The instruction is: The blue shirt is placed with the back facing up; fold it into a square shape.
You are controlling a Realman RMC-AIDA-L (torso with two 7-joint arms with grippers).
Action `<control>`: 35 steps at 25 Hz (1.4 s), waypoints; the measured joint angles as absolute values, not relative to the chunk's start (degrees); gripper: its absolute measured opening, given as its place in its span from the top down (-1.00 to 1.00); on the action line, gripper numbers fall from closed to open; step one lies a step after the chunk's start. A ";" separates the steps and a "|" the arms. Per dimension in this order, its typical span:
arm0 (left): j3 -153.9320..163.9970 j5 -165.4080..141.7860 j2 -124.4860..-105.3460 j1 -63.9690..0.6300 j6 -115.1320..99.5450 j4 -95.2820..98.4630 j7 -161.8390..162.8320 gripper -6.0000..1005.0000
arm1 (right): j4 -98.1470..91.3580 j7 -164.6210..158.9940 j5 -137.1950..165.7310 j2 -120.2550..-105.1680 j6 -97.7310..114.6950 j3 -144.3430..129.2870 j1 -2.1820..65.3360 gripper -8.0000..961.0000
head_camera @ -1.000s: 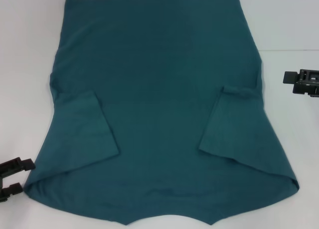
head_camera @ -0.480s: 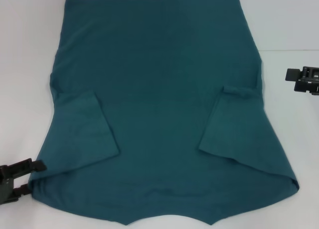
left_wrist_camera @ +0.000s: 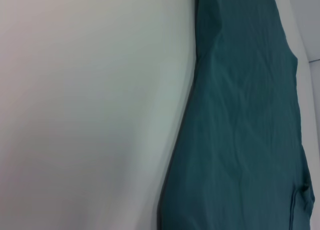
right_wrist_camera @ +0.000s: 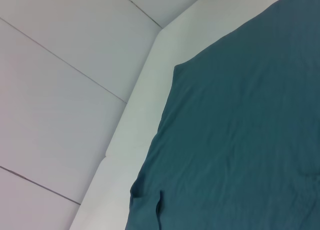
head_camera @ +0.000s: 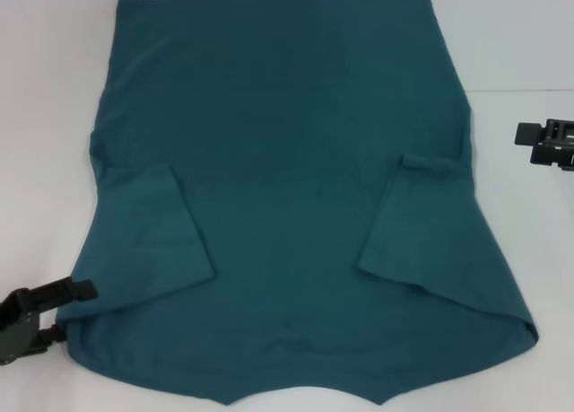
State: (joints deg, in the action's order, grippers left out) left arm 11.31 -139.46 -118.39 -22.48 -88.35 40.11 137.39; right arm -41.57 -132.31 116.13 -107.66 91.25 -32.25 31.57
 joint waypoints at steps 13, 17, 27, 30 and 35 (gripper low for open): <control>12.97 -139.13 -118.62 -21.98 -90.06 39.34 137.37 -0.79 | -41.57 -132.19 116.20 -107.62 92.02 -31.20 31.20 -0.71; 12.53 -139.13 -118.68 -21.67 -91.33 39.53 137.37 -0.79 | -41.57 -132.18 116.20 -107.60 92.07 -31.20 31.20 -0.70; 11.93 -139.10 -118.65 -20.64 -92.87 39.72 137.37 -0.79 | -41.57 -132.22 116.19 -107.57 92.09 -31.10 31.16 -0.70; 11.98 -139.08 -118.65 -21.27 -91.93 39.06 137.37 -0.79 | -41.57 -132.22 116.19 -107.57 92.07 -30.96 31.14 -0.70; 11.50 -138.48 -118.65 -22.38 -88.72 38.31 137.65 -0.79 | -41.57 -132.16 116.19 -107.57 92.09 -30.53 31.05 -0.70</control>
